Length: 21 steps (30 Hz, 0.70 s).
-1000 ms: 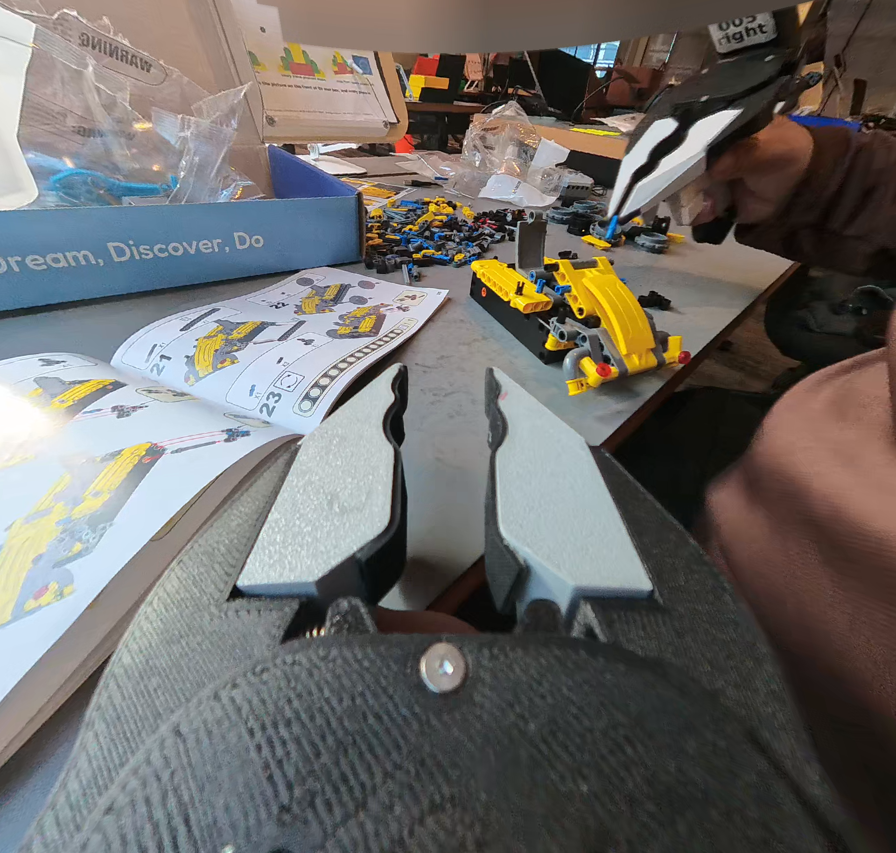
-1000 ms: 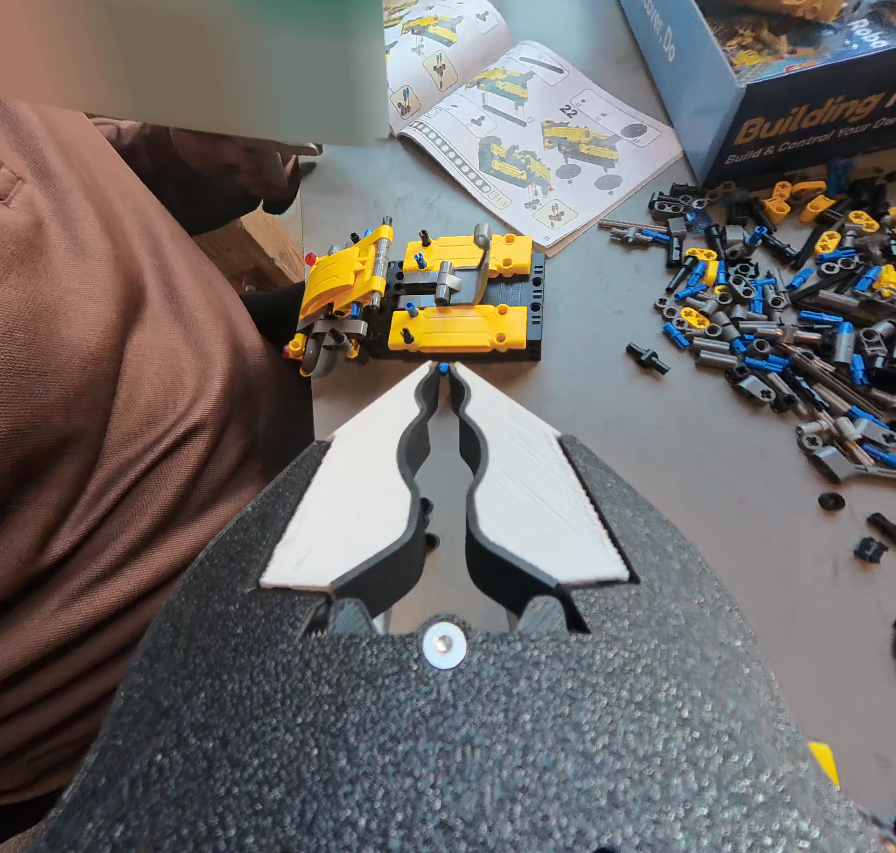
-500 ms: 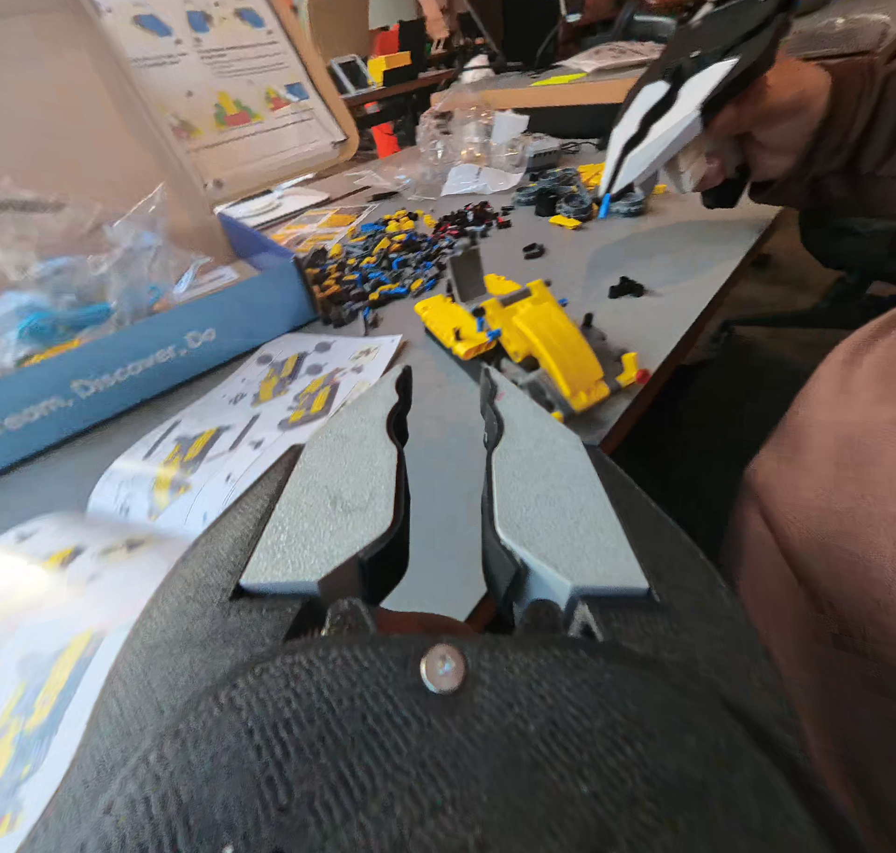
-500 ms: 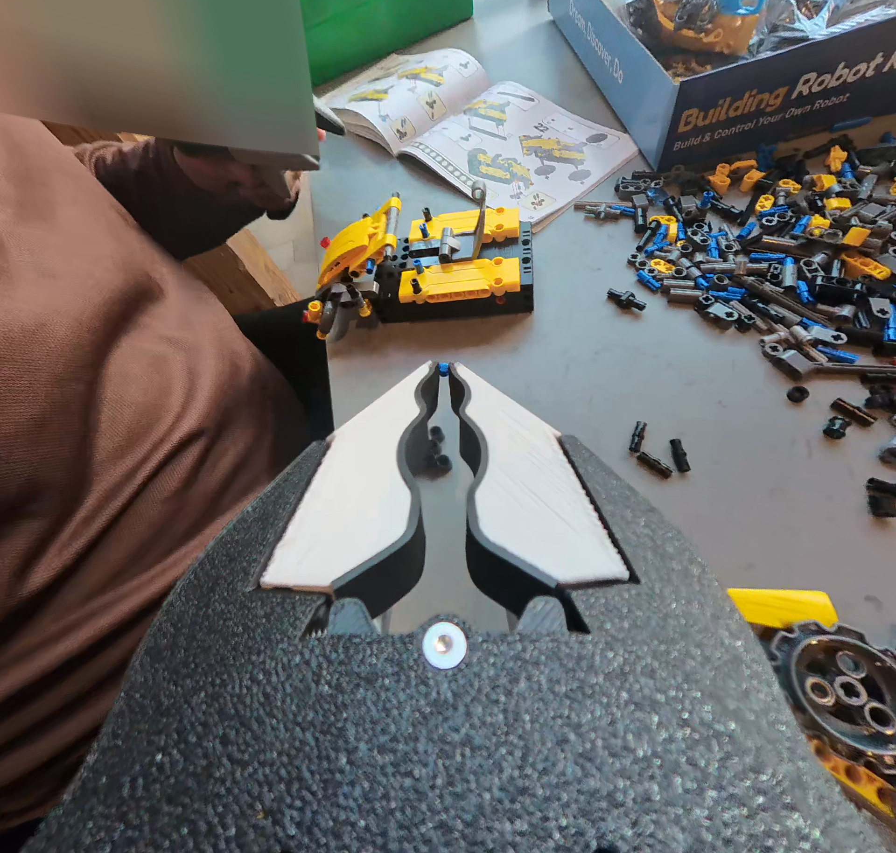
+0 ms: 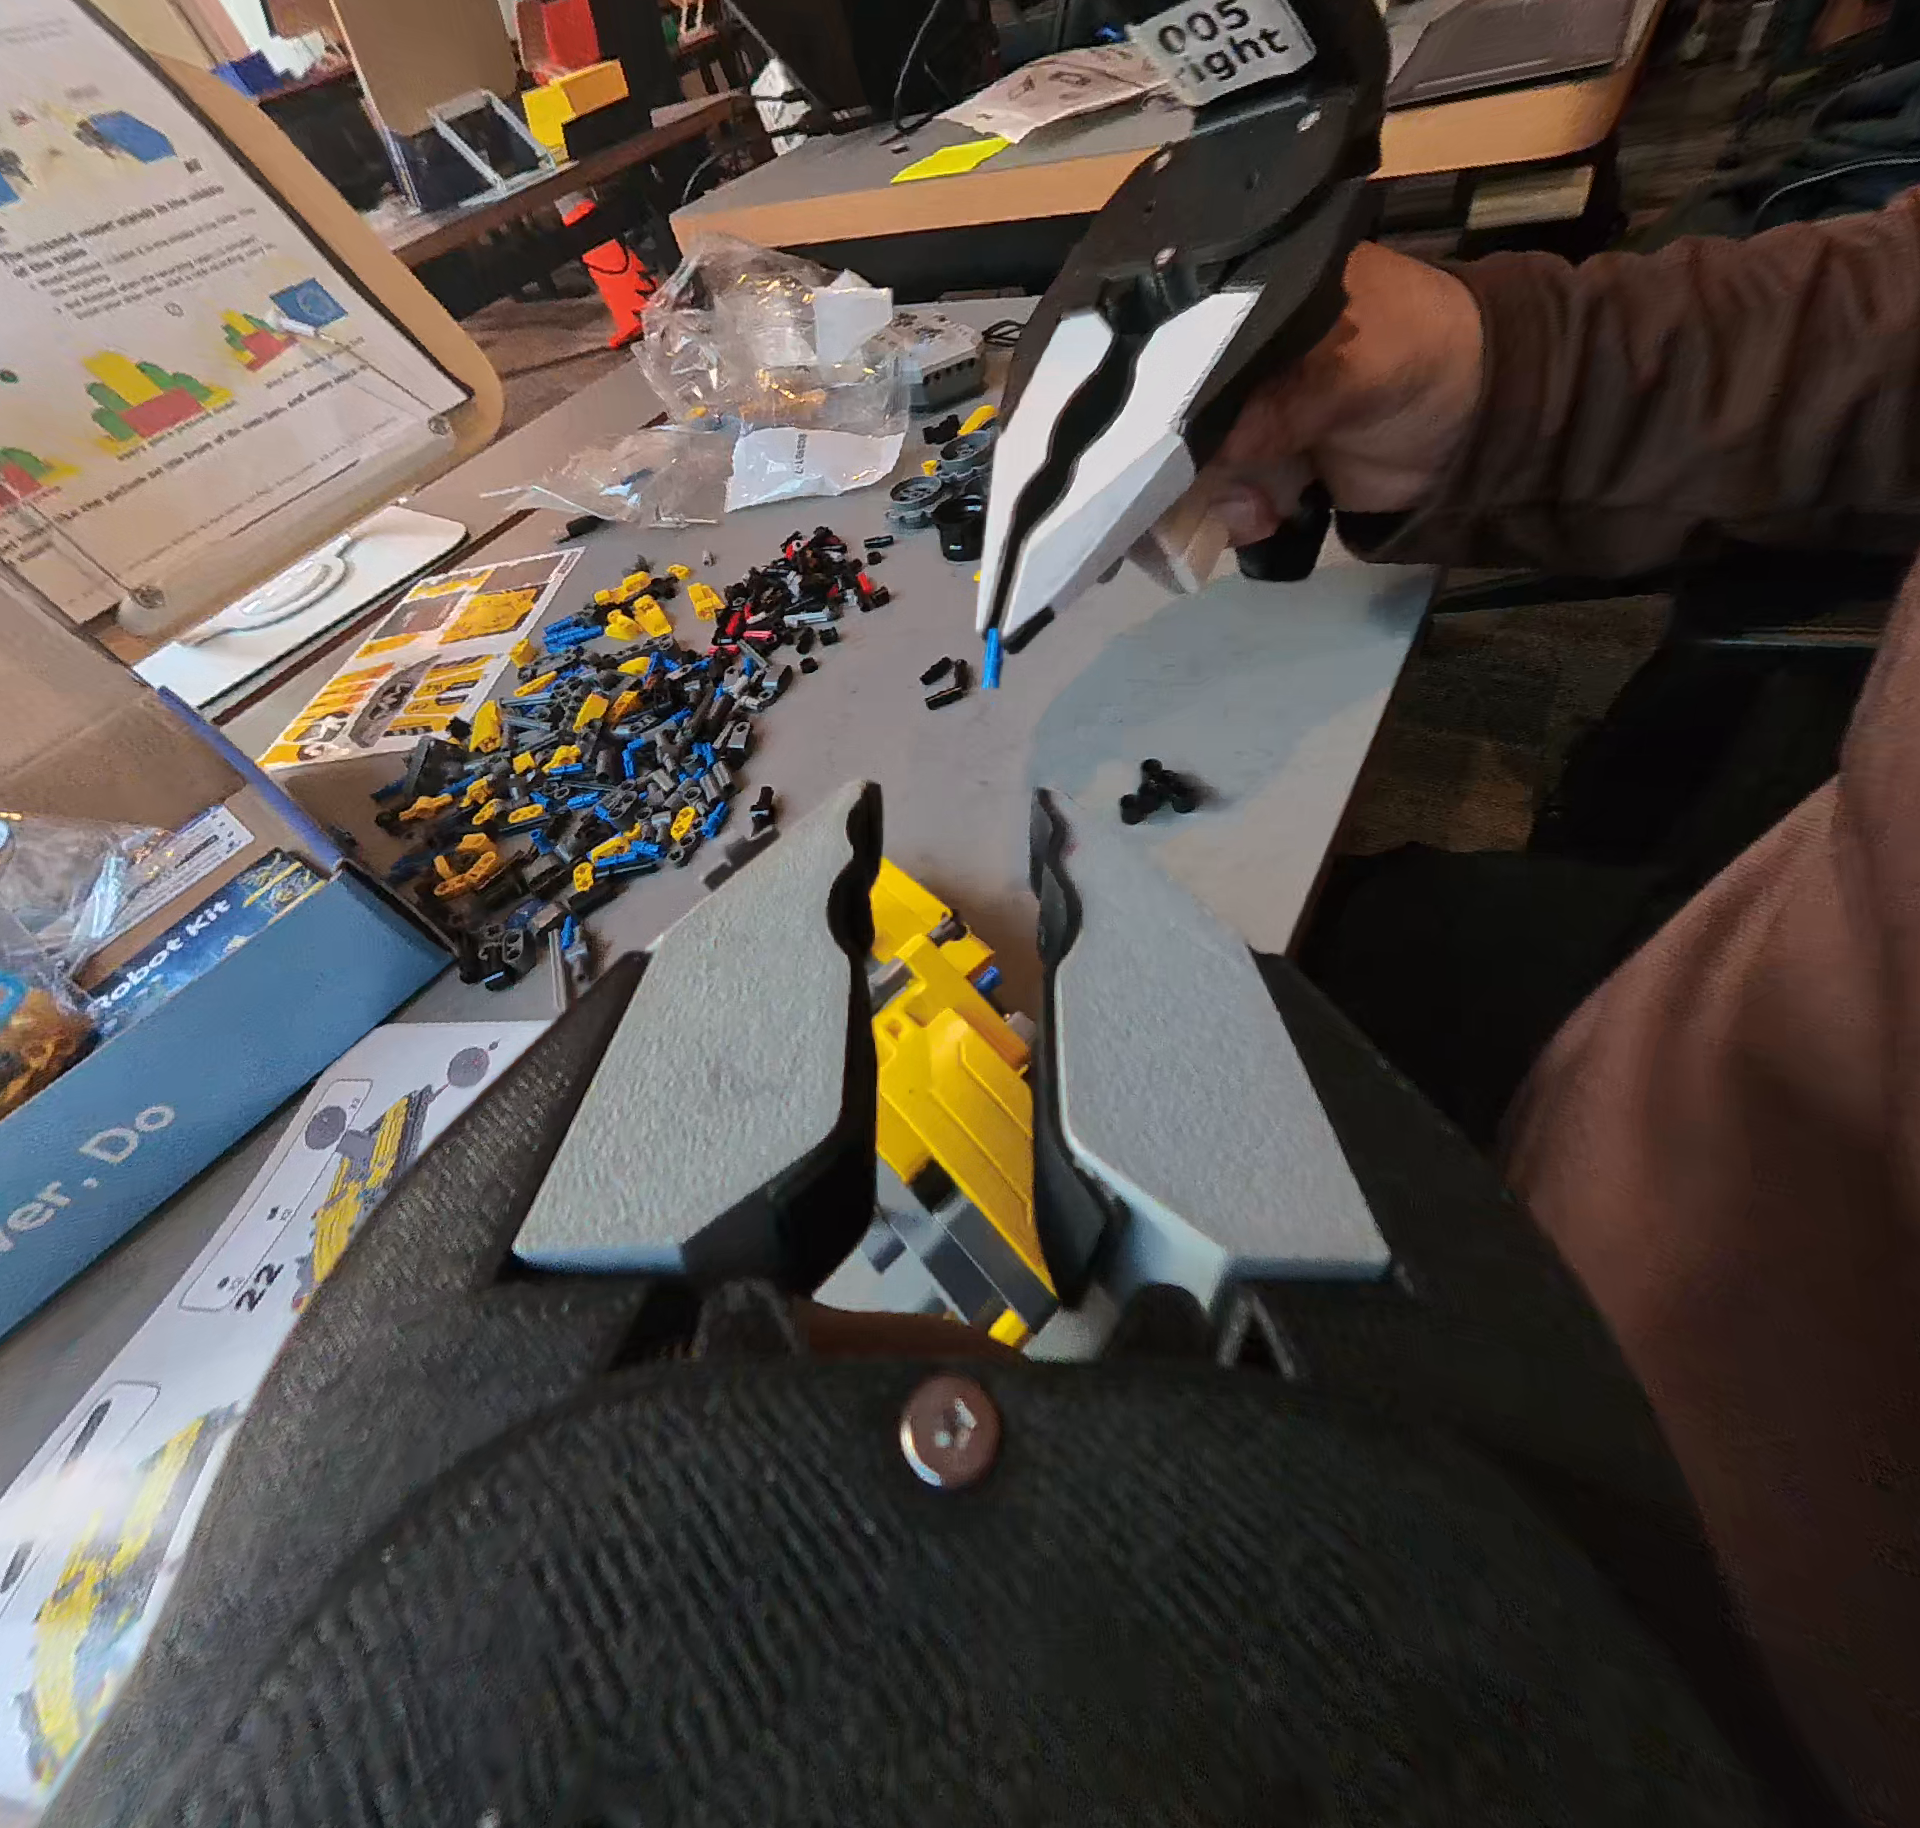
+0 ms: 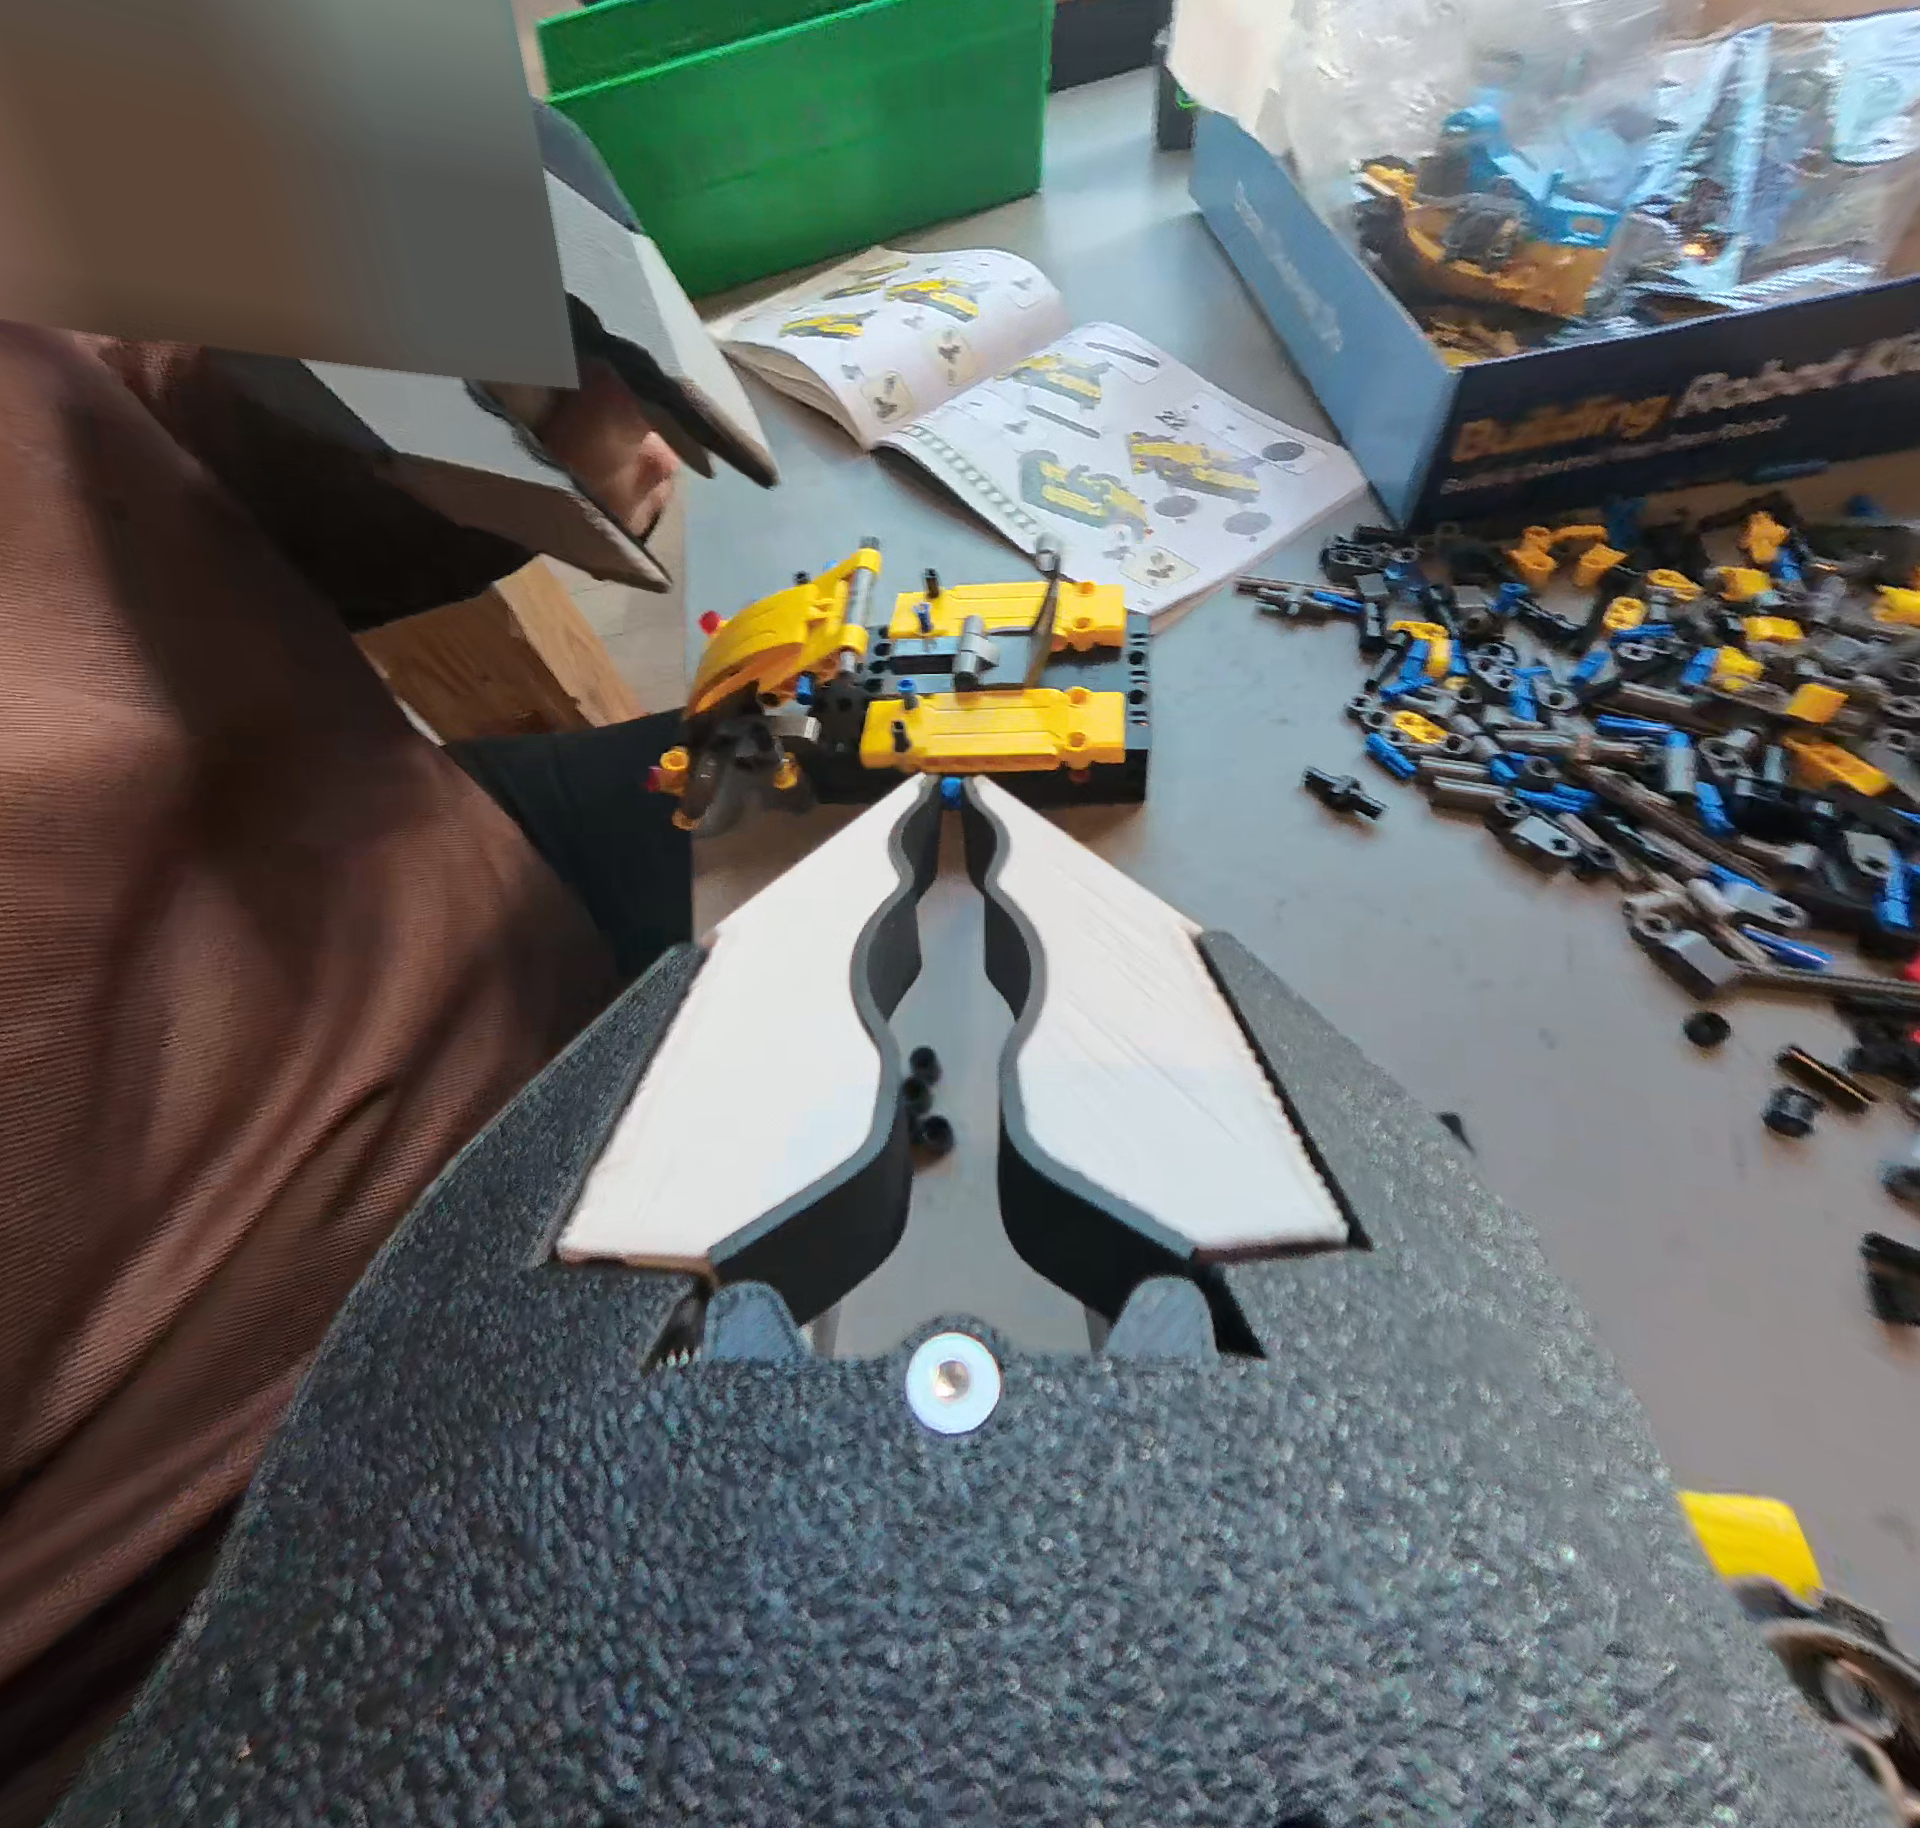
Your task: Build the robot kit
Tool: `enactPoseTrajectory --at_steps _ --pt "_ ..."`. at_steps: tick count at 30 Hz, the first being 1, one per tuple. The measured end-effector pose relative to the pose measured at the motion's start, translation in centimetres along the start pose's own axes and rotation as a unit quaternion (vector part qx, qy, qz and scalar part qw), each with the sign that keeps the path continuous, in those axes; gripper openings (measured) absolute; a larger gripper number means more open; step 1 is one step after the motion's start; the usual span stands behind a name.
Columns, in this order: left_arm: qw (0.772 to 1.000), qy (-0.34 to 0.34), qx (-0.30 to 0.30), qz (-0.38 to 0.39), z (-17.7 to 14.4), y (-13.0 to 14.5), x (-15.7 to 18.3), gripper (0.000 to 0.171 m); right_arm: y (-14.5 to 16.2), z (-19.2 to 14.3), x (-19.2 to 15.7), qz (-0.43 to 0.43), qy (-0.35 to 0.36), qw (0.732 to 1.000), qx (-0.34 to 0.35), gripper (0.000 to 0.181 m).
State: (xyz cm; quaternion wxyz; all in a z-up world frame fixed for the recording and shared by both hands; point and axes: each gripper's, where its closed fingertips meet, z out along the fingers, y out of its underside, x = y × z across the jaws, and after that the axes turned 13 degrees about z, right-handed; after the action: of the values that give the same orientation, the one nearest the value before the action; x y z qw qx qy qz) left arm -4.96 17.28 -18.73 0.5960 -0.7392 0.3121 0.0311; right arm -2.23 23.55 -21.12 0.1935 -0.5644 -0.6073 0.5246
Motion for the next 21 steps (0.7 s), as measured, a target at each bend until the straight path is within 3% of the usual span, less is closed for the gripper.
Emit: enactPoseTrajectory --at_steps 7,14,21 --pt "1.000 -0.008 -0.018 -0.016 1.1 -0.3 -1.0 0.029 -2.9 -1.2 -0.4 0.031 -0.056 0.995 0.079 0.000" --pt "0.998 0.026 -0.039 0.050 4.4 -0.8 0.4 0.028 -2.1 0.1 -1.8 0.021 -0.078 0.995 0.063 0.000" --pt "0.995 0.022 -0.056 0.079 5.6 -0.7 0.6 0.019 -2.0 0.1 -2.1 0.023 -0.078 0.994 0.066 0.000"
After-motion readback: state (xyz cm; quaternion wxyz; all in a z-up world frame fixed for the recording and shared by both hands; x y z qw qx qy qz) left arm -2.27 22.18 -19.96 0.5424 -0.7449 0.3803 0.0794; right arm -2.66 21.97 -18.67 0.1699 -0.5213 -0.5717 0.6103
